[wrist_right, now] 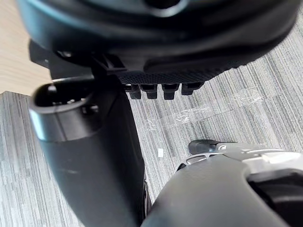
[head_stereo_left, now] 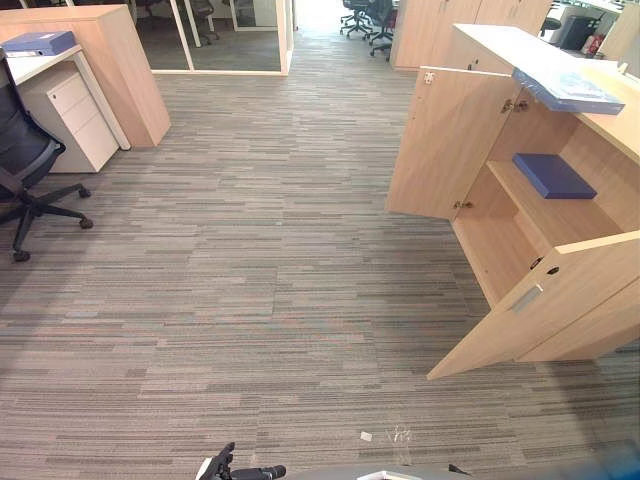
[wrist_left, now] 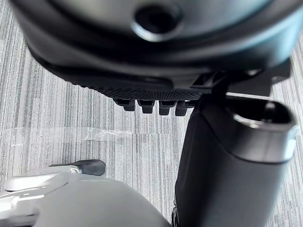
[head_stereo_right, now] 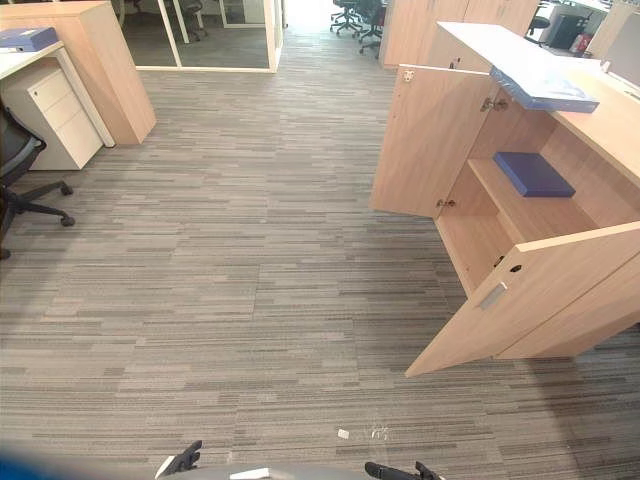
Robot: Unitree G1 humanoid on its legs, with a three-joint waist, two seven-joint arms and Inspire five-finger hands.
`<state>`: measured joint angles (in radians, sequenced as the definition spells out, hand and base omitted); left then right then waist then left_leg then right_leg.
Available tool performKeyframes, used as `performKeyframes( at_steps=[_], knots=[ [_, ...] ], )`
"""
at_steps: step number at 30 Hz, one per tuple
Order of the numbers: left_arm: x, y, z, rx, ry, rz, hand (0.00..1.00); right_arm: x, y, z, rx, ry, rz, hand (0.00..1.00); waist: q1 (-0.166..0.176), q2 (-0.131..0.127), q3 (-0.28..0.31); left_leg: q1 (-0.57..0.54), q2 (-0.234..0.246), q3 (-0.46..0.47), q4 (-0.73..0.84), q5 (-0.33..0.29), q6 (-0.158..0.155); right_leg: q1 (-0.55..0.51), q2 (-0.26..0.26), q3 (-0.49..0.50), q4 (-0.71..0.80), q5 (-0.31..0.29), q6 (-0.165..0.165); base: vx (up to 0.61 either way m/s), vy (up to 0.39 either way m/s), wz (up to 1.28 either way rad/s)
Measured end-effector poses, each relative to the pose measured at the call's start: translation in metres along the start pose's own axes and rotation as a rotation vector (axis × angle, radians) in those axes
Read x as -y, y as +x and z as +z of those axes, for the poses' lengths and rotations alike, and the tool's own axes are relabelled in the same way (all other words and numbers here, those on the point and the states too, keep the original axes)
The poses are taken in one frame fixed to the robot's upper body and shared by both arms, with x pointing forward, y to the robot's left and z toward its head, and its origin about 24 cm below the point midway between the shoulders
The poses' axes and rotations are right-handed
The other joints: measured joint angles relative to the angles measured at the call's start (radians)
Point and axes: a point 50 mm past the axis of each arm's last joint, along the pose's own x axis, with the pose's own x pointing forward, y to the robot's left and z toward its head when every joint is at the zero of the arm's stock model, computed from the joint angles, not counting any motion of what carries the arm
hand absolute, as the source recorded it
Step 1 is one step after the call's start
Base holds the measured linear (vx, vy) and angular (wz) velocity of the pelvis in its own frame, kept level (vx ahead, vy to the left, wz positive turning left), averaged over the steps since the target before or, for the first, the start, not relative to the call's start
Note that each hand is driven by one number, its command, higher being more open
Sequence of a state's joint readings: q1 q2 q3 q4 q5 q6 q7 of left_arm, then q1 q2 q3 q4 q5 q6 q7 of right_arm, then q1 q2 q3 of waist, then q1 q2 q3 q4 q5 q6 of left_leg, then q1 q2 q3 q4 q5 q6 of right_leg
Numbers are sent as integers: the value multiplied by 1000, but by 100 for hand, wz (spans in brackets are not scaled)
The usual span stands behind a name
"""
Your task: Walk over to the cabinet, pick up the folder, carry it to the office cabinet, place the folder inside the office cabinet, then close the office cabinet door
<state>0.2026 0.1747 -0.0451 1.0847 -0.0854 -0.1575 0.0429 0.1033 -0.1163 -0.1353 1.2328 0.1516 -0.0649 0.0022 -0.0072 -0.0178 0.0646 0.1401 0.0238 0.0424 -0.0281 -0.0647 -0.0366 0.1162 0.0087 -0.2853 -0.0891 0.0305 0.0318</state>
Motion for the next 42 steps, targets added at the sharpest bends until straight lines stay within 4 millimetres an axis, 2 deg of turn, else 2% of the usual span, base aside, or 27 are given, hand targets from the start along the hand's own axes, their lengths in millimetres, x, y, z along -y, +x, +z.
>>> performKeyframes(
  at_steps=[5,19,22,24,25,26,27,28,29,30,31,32,33,34,35,37,38,39,40,41,42],
  knots=[
    [0,0,1,8,-2,3,100,-1,0,5,20,-72,5,100,0,1,6,-3,-5,1,1,0,0,-4,-5,-1,0,4,-1,2,8,-1],
    [0,0,2,10,-14,20,100,-2,1,7,16,-79,11,100,0,0,17,-6,-12,-2,6,2,2,-3,-12,-6,0,7,0,0,0,0],
    [-2,4,15,45,-22,30,100,-7,2,15,37,-114,28,100,0,-9,50,-96,-7,-3,171,-68,-23,-10,-15,-11,0,7,-2,-43,6,7],
    [-2,6,23,71,-29,31,100,-8,3,21,51,-122,30,100,0,0,72,-165,17,12,329,-131,-52,-5,-2,-15,0,-9,-28,-88,18,3],
    [-1,8,29,85,-37,31,100,-7,3,22,53,-123,29,100,2,5,81,-223,39,34,466,-152,-84,5,6,-20,-1,-15,-38,-61,13,-2],
    [-1,9,35,107,-48,31,100,-6,4,24,56,-127,25,100,3,15,97,-287,68,63,632,-148,-89,28,14,-18,0,-20,-46,-35,8,-5],
    [0,9,39,127,-57,30,100,-5,4,25,58,-133,23,100,4,16,104,-326,85,72,727,-138,-110,42,16,-15,4,-23,-51,2,-1,-17],
    [2,9,43,148,-65,27,100,-2,4,25,56,-149,18,100,9,29,109,-385,118,94,832,-165,-88,48,15,-4,17,-32,-58,44,9,-24],
    [2,10,47,161,-69,25,100,-1,4,27,60,-151,15,100,9,29,109,-420,146,113,837,-188,-68,54,4,8,26,-39,-55,57,19,-26],
    [3,11,50,166,-70,24,100,0,4,27,60,-149,13,100,9,31,110,-431,154,117,805,-188,-67,57,-4,12,26,-42,-51,116,83,-24],
    [3,11,53,171,-68,25,100,1,4,26,57,-144,10,100,7,31,111,-438,159,116,681,-184,-64,59,-25,17,26,-49,-39,122,108,-19],
    [3,12,53,168,-68,27,100,1,4,26,56,-134,8,100,4,31,111,-436,158,110,518,-148,-62,61,-52,24,29,-59,-23,149,140,-17],
    [3,12,54,168,-68,28,100,1,4,26,56,-129,7,100,3,31,111,-433,158,107,423,-118,-67,61,-65,26,30,-64,-15,225,235,-12],
    [3,12,54,167,-63,33,100,3,4,26,56,-111,2,100,3,34,112,-420,163,94,230,-47,-95,63,-88,36,33,-78,8,301,332,-11],
    [6,12,55,170,-71,38,100,6,4,27,55,-107,-7,100,6,49,116,-426,188,68,127,-13,-126,71,-97,48,40,-94,38,321,364,-17],
    [5,12,53,162,-103,60,100,10,4,28,50,-100,-20,100,7,67,119,-426,221,54,107,-11,-124,103,-112,64,51,-124,84,327,354,-24],
    [3,12,51,154,-106,65,100,7,4,25,45,-69,-20,100,4,58,116,-413,205,65,135,89,-120,132,-155,68,62,-154,129,406,449,-35],
    [-2,11,50,153,-99,76,100,3,4,23,39,-42,-11,100,8,29,104,-410,160,72,166,126,-106,131,-211,79,78,-170,150,429,417,-55],
    [-10,11,48,143,-90,102,100,-6,5,22,31,-19,11,100,8,-15,70,-424,108,88,209,125,-107,108,-272,98,107,-170,159,527,459,-72],
    [-13,11,47,134,-86,115,100,-14,5,26,39,-1,37,100,8,-36,54,-419,74,101,239,108,-77,70,-319,115,172,-150,164,553,432,-67],
    [-13,11,47,132,-86,117,100,-17,5,27,41,3,45,100,10,-39,52,-404,60,121,247,91,-53,55,-340,128,212,-136,159,462,380,-65]
  ],
)
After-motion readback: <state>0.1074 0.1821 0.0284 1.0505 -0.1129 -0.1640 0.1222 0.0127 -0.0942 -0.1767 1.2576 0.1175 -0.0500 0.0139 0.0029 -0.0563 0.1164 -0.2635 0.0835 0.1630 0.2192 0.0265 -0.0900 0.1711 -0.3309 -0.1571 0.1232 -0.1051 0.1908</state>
